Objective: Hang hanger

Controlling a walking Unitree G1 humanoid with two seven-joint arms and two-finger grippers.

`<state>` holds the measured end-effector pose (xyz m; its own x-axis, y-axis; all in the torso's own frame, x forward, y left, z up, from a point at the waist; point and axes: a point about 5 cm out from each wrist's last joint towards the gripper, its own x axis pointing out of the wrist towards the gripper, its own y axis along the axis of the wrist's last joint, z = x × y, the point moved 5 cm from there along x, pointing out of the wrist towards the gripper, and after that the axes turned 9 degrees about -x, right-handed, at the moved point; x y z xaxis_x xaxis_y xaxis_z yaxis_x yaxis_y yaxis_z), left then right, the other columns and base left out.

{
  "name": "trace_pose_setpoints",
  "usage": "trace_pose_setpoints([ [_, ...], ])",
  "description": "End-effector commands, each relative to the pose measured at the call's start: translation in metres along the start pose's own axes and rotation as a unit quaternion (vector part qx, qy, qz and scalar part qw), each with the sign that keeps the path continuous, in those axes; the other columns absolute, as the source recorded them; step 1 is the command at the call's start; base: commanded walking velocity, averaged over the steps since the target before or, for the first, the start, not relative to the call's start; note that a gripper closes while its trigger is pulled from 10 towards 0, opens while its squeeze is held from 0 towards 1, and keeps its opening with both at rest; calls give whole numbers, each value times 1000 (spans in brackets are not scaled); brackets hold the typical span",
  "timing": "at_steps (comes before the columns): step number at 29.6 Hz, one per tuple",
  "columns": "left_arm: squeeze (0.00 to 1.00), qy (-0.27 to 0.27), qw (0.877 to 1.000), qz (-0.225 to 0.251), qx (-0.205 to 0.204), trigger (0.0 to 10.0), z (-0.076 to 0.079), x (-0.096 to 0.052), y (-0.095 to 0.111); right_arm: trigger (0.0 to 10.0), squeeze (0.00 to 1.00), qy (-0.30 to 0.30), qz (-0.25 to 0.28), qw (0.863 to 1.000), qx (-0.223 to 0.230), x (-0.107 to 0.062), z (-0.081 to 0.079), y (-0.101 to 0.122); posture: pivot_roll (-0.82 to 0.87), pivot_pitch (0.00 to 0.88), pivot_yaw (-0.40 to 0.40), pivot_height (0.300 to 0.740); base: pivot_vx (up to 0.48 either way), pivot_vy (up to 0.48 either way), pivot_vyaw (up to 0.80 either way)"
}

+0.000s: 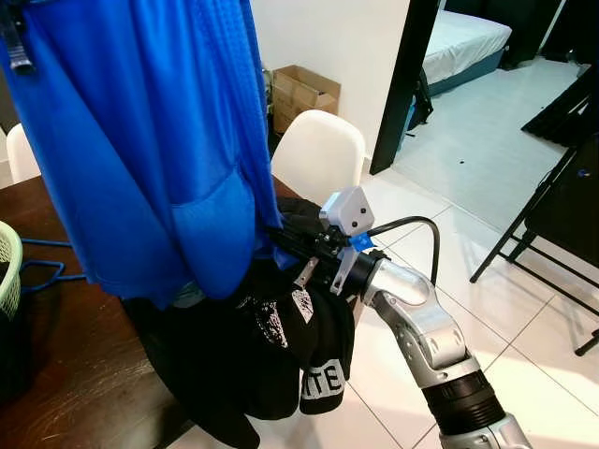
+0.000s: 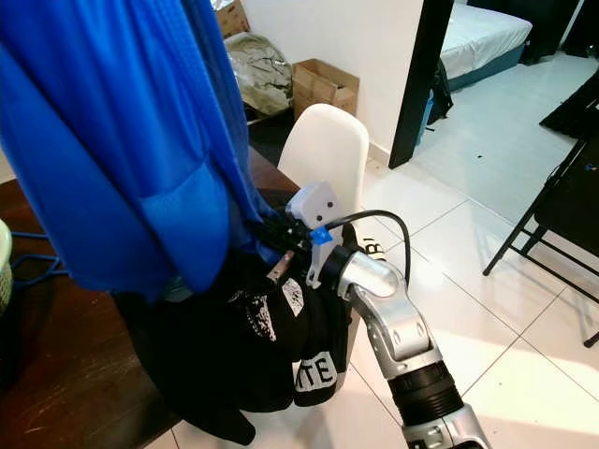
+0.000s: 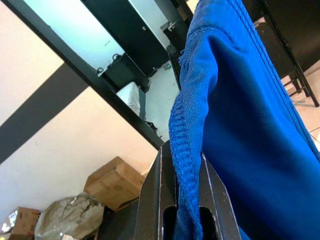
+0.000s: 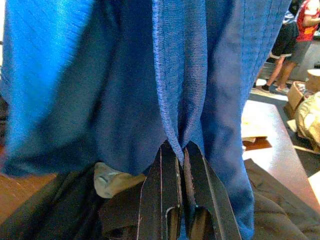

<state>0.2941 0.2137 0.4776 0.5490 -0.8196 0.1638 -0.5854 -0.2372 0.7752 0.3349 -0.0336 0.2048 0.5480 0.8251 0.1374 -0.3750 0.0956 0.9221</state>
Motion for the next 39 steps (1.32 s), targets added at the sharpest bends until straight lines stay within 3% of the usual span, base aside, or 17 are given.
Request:
trace_pose_setpoints([
  [1, 0, 11, 1000, 0, 19, 10000, -5, -8, 11, 0, 0, -17, -4, 1000, -11, -2, 10, -1, 73, 46, 2, 740, 0, 0, 0],
  [8, 0, 19, 999, -1, 27, 10000, -9, -12, 16, 0, 0, -58, -12, 998, -32, -8, 34, 0, 77, 46, -1, 740, 0, 0, 0],
  [10, 0, 10, 1000, -11, 22, 10000, -7, -16, 15, 0, 0, -102, -17, 992, -68, -15, 61, 7, 77, 46, -1, 740, 0, 0, 0],
  [12, 0, 7, 1000, -15, 20, 10000, -7, -18, 15, 0, 0, -115, -18, 990, -79, -17, 69, 9, 77, 46, -1, 740, 0, 0, 0],
  [14, 0, 1, 1000, -26, 8, 10000, -5, -24, 11, 0, 0, -169, -21, 978, -121, -28, 102, 21, 77, 47, 0, 740, 0, 0, 0],
  [15, 0, 1, 1000, -26, 8, 10000, -5, -24, 11, 0, 0, -169, -21, 978, -121, -28, 102, 21, 77, 47, 0, 740, 0, 0, 0],
  [17, 0, -10, 999, -47, -16, 10000, 1, -33, 0, 0, 0, -242, -29, 948, -202, -47, 147, 49, 79, 51, -4, 740, 0, 0, 0],
  [19, 0, -10, 999, -47, -16, 10000, 1, -33, 0, 0, 0, -242, -29, 948, -202, -47, 147, 49, 79, 51, -4, 740, 0, 0, 0],
  [20, 0, -13, 998, -56, -35, 10000, 6, -39, -9, 0, 0, -280, -26, 923, -264, -58, 172, 75, 82, 51, -11, 740, 0, 0, 0],
  [22, 0, -13, 998, -56, -35, 10000, 6, -39, -9, 0, 0, -280, -26, 923, -264, -58, 172, 75, 82, 51, -11, 740, 0, 0, 0],
  [25, 0, -8, 997, -53, -53, 10000, 9, -42, -16, 0, 0, -282, -17, 904, -320, -57, 178, 97, 81, 51, -15, 740, 0, 0, 0],
  [29, 0, -3, 995, -65, -72, 10000, 11, -50, -25, 0, 0, -262, -1, 894, -362, -50, 175, 114, 82, 50, -15, 740, 0, 0, 0],
  [34, 0, -1, 994, -76, -78, 10000, 11, -53, -29, 0, 0, -247, 13, 896, -368, -46, 172, 119, 85, 53, -14, 740, 0, 0, 0],
  [36, 0, -1, 994, -80, -79, 10000, 11, -54, -30, 0, 0, -236, 18, 899, -370, -43, 169, 120, 85, 53, -14, 740, 0, 0, 0],
  [37, 0, -1, 993, -85, -82, 10000, 12, -56, -31, 0, 0, -210, 28, 906, -366, -38, 164, 121, 85, 52, -12, 740, 0, 0, 0],
  [39, 0, -1, 993, -85, -82, 10000, 12, -56, -31, 0, 0, -210, 28, 906, -366, -38, 164, 121, 85, 52, -12, 740, 0, 0, 0],
])
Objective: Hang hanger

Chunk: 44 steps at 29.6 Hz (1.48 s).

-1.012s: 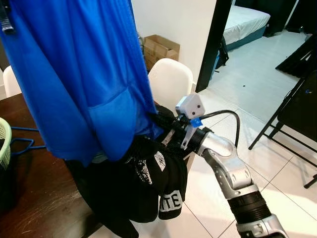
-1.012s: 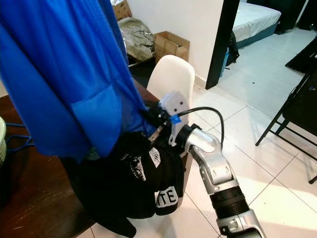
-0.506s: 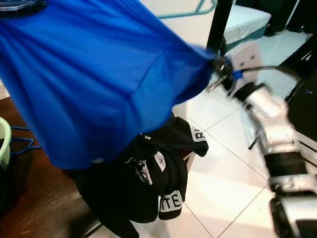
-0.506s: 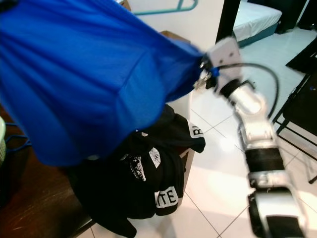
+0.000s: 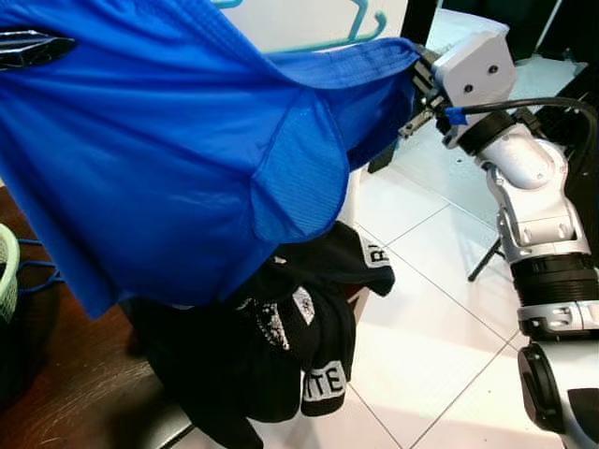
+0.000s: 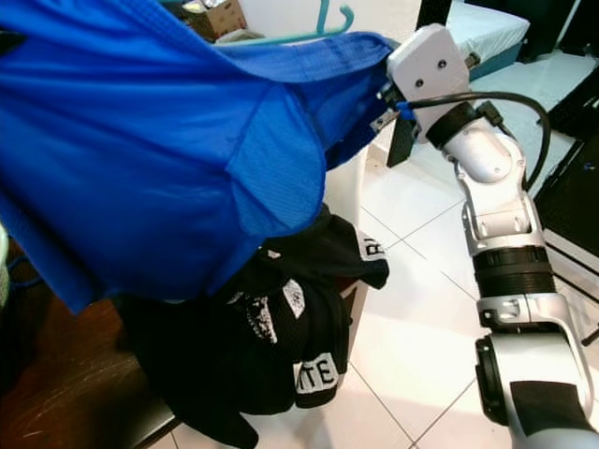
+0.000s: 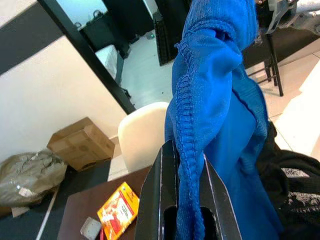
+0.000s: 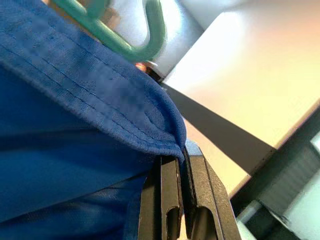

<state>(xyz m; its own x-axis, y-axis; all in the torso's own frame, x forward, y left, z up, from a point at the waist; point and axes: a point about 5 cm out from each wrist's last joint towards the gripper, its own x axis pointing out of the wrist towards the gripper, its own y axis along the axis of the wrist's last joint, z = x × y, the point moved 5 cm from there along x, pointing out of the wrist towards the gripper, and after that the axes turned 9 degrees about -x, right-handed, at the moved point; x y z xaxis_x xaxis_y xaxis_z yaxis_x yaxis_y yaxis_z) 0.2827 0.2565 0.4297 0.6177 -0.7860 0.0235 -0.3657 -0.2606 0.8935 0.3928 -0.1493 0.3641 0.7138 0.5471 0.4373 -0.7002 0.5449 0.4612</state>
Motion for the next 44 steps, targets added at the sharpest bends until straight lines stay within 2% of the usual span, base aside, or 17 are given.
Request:
trace_pose_setpoints([
  [1, 0, 6, 1000, -10, 12, 10000, 1, -9, 6, 0, 0, 37, 34, 999, 13, 4, -6, 12, 87, 50, -13, 740, 0, 0, 0],
  [3, 0, 6, 1000, -10, 12, 10000, 1, -9, 6, 0, 0, 37, 34, 999, 13, 4, -6, 12, 87, 50, -13, 740, 0, 0, 0],
  [4, 0, 7, 1000, -17, 9, 10000, 2, -10, 3, 0, 0, 95, 59, 993, 45, 0, -19, 20, 88, 51, -11, 740, 0, 0, 0],
  [5, 0, 7, 1000, -17, 9, 10000, 2, -10, 3, 0, 0, 95, 59, 993, 45, 0, -19, 20, 88, 51, -11, 740, 0, 0, 0],
  [6, 0, 5, 1000, -27, 5, 10000, 3, -12, 0, 0, 0, 150, 74, 984, 63, -8, -23, 24, 88, 49, -9, 740, 0, 0, 0],
  [9, 0, 3, 999, -35, 1, 10000, 4, -13, -3, 0, 0, 185, 82, 977, 70, -14, -23, 25, 88, 49, -9, 740, 0, 0, 0],
  [11, 0, -6, 998, -53, -13, 10000, 7, -15, -11, 0, 0, 219, 91, 969, 74, -20, -12, 26, 88, 48, -10, 740, 0, 0, 0],
  [20, 0, -55, 991, -106, -56, 10000, 27, -21, -37, 0, 0, 255, 95, 961, 55, -24, -8, 25, 86, 49, -12, 740, 0, 0, 0],
  [22, 0, -86, 985, -123, -88, 10000, 42, -24, -48, 0, 0, 286, 87, 953, 47, -29, -18, 21, 91, 57, -14, 740, 0, 0, 0],
  [31, 0, -112, 978, -128, -121, 10000, 58, -22, -60, 0, 0, 338, 104, 934, 45, -34, -25, 27, 87, 59, -16, 740, 0, 0, 0],
  [37, 0, -126, 976, -107, -141, 10000, 69, -10, -71, 0, 0, 369, 186, 907, 87, -29, -27, 64, 78, 56, -15, 740, 0, 0, 0],
  [38, 0, -128, 976, -102, -144, 10000, 72, -6, -75, 0, 0, 376, 213, 896, 102, -28, -28, 77, 75, 54, -15, 740, 0, 0, 0],
  [39, 0, -128, 976, -102, -144, 10000, 72, -6, -75, 0, 0, 376, 213, 896, 102, -28, -28, 77, 75, 54, -15, 740, 0, 0, 0],
  [41, 0, -122, 977, -91, -148, 10000, 75, 4, -83, 0, 0, 381, 271, 874, 135, -25, -25, 104, 73, 50, -14, 740, 0, 0, 0],
  [42, 0, -122, 977, -91, -148, 10000, 75, 4, -83, 0, 0, 381, 271, 874, 135, -25, -25, 104, 73, 50, -14, 740, 0, 0, 0],
  [43, 0, -109, 979, -81, -151, 10000, 76, 10, -89, 0, 0, 386, 313, 851, 168, -27, -22, 122, 75, 49, -13, 740, 0, 0, 0],
  [44, 0, -103, 980, -75, -154, 10000, 76, 13, -91, 0, 0, 391, 326, 842, 180, -29, -22, 127, 75, 49, -13, 740, 0, 0, 0],
])
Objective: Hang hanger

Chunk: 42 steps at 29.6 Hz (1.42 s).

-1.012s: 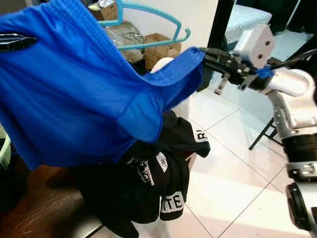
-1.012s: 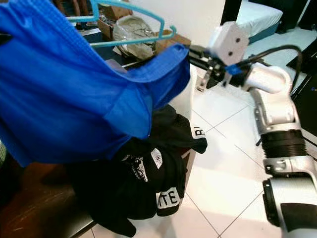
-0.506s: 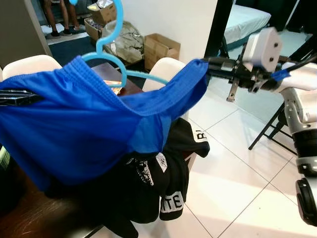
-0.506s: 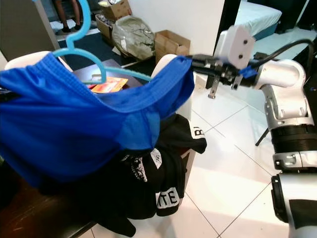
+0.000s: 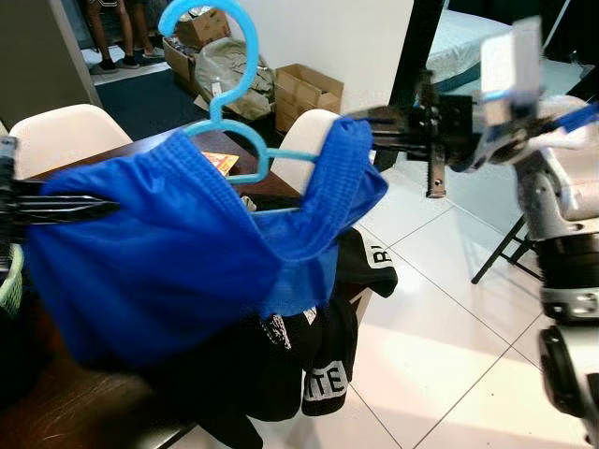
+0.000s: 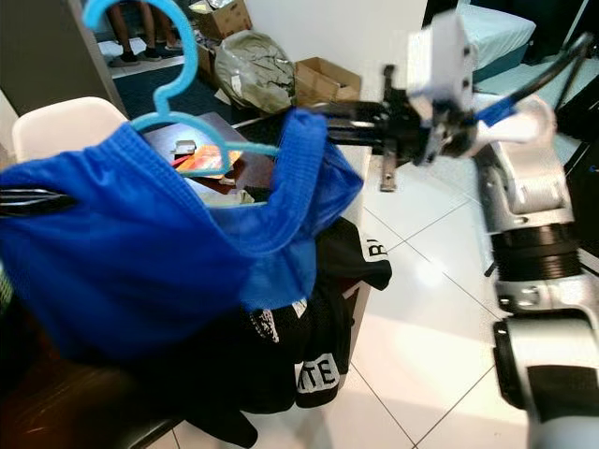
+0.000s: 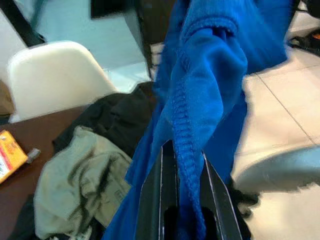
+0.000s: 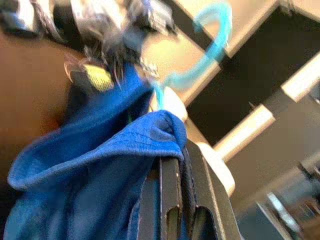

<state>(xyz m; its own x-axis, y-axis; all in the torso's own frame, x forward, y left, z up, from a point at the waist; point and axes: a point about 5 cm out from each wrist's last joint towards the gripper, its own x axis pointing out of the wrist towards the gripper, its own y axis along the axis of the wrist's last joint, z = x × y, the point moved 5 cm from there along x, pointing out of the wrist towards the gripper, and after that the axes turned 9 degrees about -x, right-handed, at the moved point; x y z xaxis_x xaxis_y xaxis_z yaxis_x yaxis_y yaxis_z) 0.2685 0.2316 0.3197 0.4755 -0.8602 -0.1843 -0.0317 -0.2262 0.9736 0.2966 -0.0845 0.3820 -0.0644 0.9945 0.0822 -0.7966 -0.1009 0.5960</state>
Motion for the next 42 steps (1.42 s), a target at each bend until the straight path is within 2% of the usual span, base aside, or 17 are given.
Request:
trace_pose_setpoints([
  [1, 0, 5, 1000, 1, 1, 10000, 0, 5, -4, 0, 0, 13, 42, 999, -2, 5, 1, 17, 75, 49, -13, 740, 0, 0, 0],
  [9, 0, 21, 999, 16, -22, 10000, 2, 25, -26, 0, 0, 45, 71, 996, 21, 18, -15, 21, 73, 51, -16, 740, 0, 0, 0],
  [10, 0, 8, 999, 29, -32, 10000, 8, 33, -27, 0, 0, 47, 70, 996, 24, 25, -20, 18, 73, 51, -16, 740, 0, 0, 0],
  [15, 0, -19, 998, 47, -42, 10000, 20, 48, -27, 0, 0, 52, 69, 996, 29, 37, -29, 12, 70, 53, -19, 740, 0, 0, 0],
  [16, 0, -44, 997, 53, -45, 10000, 29, 56, -26, 0, 0, 61, 67, 995, 32, 42, -35, 9, 66, 53, -21, 740, 0, 0, 0],
  [19, 0, -59, 996, 55, -47, 10000, 36, 61, -26, 0, 0, 67, 65, 995, 33, 44, -39, 8, 67, 52, -21, 740, 0, 0, 0],
  [21, 0, -90, 993, 57, -56, 10000, 49, 63, -26, 0, 0, 70, 56, 995, 37, 43, -40, 4, 67, 55, -26, 740, 0, 0, 0],
  [23, 0, -90, 993, 57, -56, 10000, 49, 63, -26, 0, 0, 70, 56, 995, 37, 43, -40, 4, 67, 55, -26, 740, 0, 0, 0],
  [27, 0, -94, 993, 50, -60, 10000, 53, 59, -29, 0, 0, 70, 47, 996, 42, 39, -39, 1, 66, 56, -27, 740, 0, 0, 0],
  [28, 0, -75, 995, 44, -58, 10000, 49, 51, -31, 0, 0, 66, 25, 996, 48, 29, -37, -6, 69, 59, -35, 740, 0, 0, 0],
  [29, 0, -75, 995, 44, -58, 10000, 49, 51, -31, 0, 0, 66, 25, 996, 48, 29, -37, -6, 69, 59, -35, 740, 0, 0, 0],
  [30, 0, -4, 998, 39, -39, 10000, 30, 31, -30, 0, 0, 59, -14, 996, 61, 9, -35, -17, 70, 60, -40, 740, 0, 0, 0],
  [31, 0, -4, 998, 39, -39, 10000, 30, 31, -30, 0, 0, 59, -14, 996, 61, 9, -35, -17, 70, 60, -40, 740, 0, 0, 0],
  [33, 0, 56, 997, 44, -22, 10000, 14, 15, -24, 0, 0, 43, -46, 996, 59, -5, -32, -23, 70, 59, -43, 740, 0, 0, 0],
  [34, 0, 56, 997, 44, -22, 10000, 14, 15, -24, 0, 0, 43, -46, 996, 59, -5, -32, -23, 70, 59, -43, 740, 0, 0, 0],
  [37, 0, 114, 992, 44, -1, 10000, -1, -6, -17, 0, 0, 4, -86, 995, 54, -25, -22, -30, 69, 58, -44, 740, 0, 0, 0],
  [42, 0, 131, 990, 55, -2, 10000, -2, -18, -12, 0, 0, -21, -106, 993, 53, -38, -16, -33, 66, 55, -46, 740, 0, 0, 0],
])
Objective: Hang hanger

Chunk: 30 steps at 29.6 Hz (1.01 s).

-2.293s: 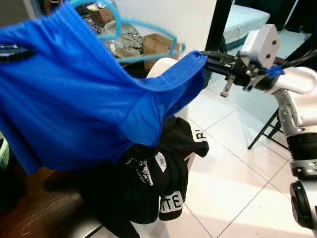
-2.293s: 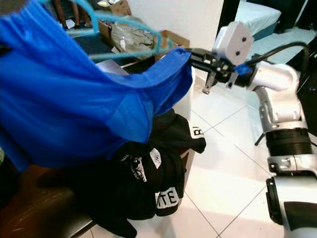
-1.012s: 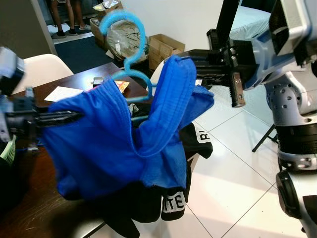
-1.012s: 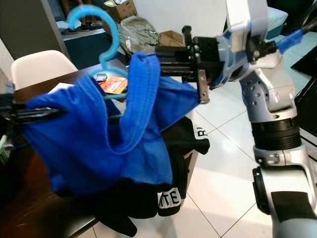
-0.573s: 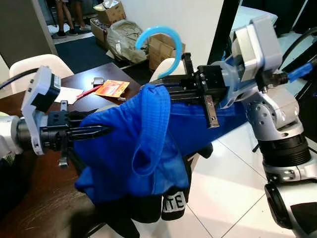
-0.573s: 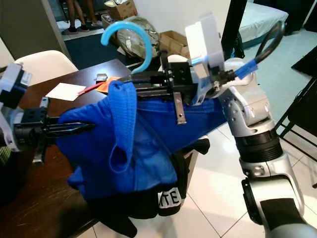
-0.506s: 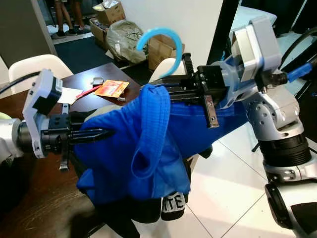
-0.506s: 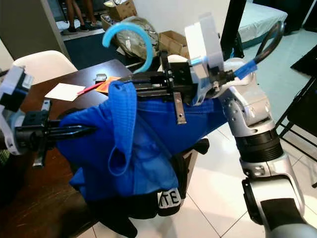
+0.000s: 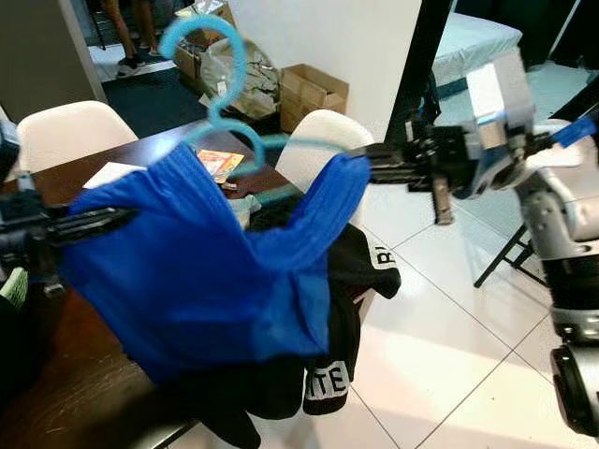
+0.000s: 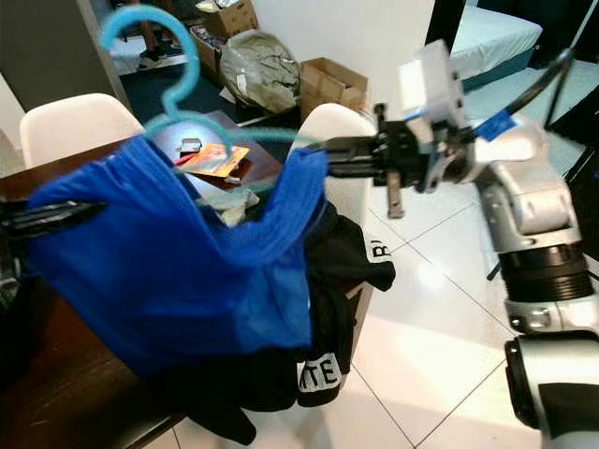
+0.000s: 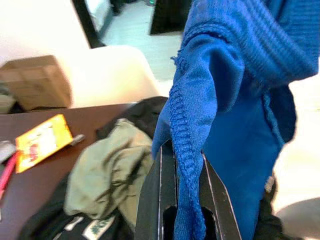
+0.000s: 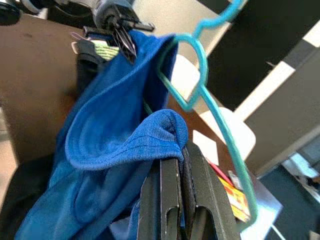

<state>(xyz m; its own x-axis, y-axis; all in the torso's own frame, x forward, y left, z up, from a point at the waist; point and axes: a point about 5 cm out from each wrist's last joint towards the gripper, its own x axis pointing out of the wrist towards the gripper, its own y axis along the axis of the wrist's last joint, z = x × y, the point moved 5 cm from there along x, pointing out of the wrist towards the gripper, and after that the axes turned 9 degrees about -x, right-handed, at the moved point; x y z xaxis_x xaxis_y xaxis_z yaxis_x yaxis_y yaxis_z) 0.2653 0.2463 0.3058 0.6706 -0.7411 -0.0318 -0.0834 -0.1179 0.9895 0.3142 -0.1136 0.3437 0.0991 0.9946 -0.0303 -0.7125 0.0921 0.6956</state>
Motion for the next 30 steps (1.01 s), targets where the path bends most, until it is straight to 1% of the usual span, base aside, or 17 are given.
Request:
trace_pose_setpoints([
  [1, 0, 6, 1000, -4, 10, 10000, -1, -5, 6, 0, 0, -12, -7, 1000, -7, -5, 3, 0, 66, 55, -46, 740, 0, 0, 0],
  [3, 0, 5, 1000, 1, 6, 10000, 1, -8, 7, 0, 0, -18, -11, 1000, -6, -8, 4, -1, 66, 55, -46, 740, 0, 0, 0],
  [5, 0, -17, 1000, -2, -3, 10000, 12, -9, 2, 0, 0, -18, -14, 1000, -1, -9, 2, -4, 66, 52, -50, 740, 0, 0, 0],
  [8, 0, -24, 1000, -2, -6, 10000, 16, -9, 1, 0, 0, -17, -15, 1000, 0, -9, 1, -6, 67, 51, -55, 740, 0, 0, 0],
  [10, 0, -46, 999, 10, -15, 10000, 24, -12, 6, 0, 0, -18, -21, 1000, 1, -10, 4, -9, 69, 53, -61, 740, 0, 0, 0],
  [13, 0, -60, 998, 17, -21, 10000, 29, -14, 10, 0, 0, -23, -27, 999, 0, -11, 6, -12, 69, 53, -61, 740, 0, 0, 0],
  [15, 0, -77, 996, 24, -27, 10000, 36, -20, 15, 0, 0, -35, -49, 998, 0, -17, 10, -20, 71, 57, -66, 740, 0, 0, 0],
  [16, 0, -77, 996, 24, -27, 10000, 36, -20, 15, 0, 0, -35, -49, 998, 0, -17, 10, -20, 71, 57, -66, 740, 0, 0, 0],
  [19, 0, -68, 997, 27, -29, 10000, 35, -28, 16, 0, 0, -59, -90, 994, 5, -32, 14, -36, 72, 62, -72, 740, 0, 0, 0],
  [20, 0, -68, 997, 27, -29, 10000, 35, -28, 16, 0, 0, -59, -90, 994, 5, -32, 14, -36, 72, 62, -72, 740, 0, 0, 0],
  [22, 0, -64, 997, 30, -32, 10000, 36, -32, 16, 0, 0, -80, -105, 991, 13, -42, 18, -42, 72, 62, -72, 740, 0, 0, 0],
  [23, 0, -64, 997, 30, -32, 10000, 36, -32, 16, 0, 0, -80, -105, 991, 13, -42, 18, -42, 72, 62, -72, 740, 0, 0, 0],
  [24, 0, -64, 997, 32, -34, 10000, 37, -33, 16, 0, 0, -94, -111, 989, 18, -48, 20, -46, 68, 64, -75, 740, 0, 0, 0],
  [26, 0, -68, 996, 32, -40, 10000, 40, -33, 14, 0, 0, -106, -111, 988, 24, -52, 21, -48, 68, 66, -76, 740, 0, 0, 0],
  [28, 0, -68, 996, 32, -40, 10000, 40, -33, 14, 0, 0, -106, -111, 988, 24, -52, 21, -48, 68, 66, -76, 740, 0, 0, 0],
  [29, 0, -80, 995, 28, -49, 10000, 46, -34, 11, 0, 0, -113, -108, 987, 28, -53, 22, -49, 68, 67, -75, 740, 0, 0, 0],
  [30, 0, -80, 995, 28, -49, 10000, 46, -34, 11, 0, 0, -113, -108, 987, 28, -53, 22, -49, 68, 67, -75, 740, 0, 0, 0],
])
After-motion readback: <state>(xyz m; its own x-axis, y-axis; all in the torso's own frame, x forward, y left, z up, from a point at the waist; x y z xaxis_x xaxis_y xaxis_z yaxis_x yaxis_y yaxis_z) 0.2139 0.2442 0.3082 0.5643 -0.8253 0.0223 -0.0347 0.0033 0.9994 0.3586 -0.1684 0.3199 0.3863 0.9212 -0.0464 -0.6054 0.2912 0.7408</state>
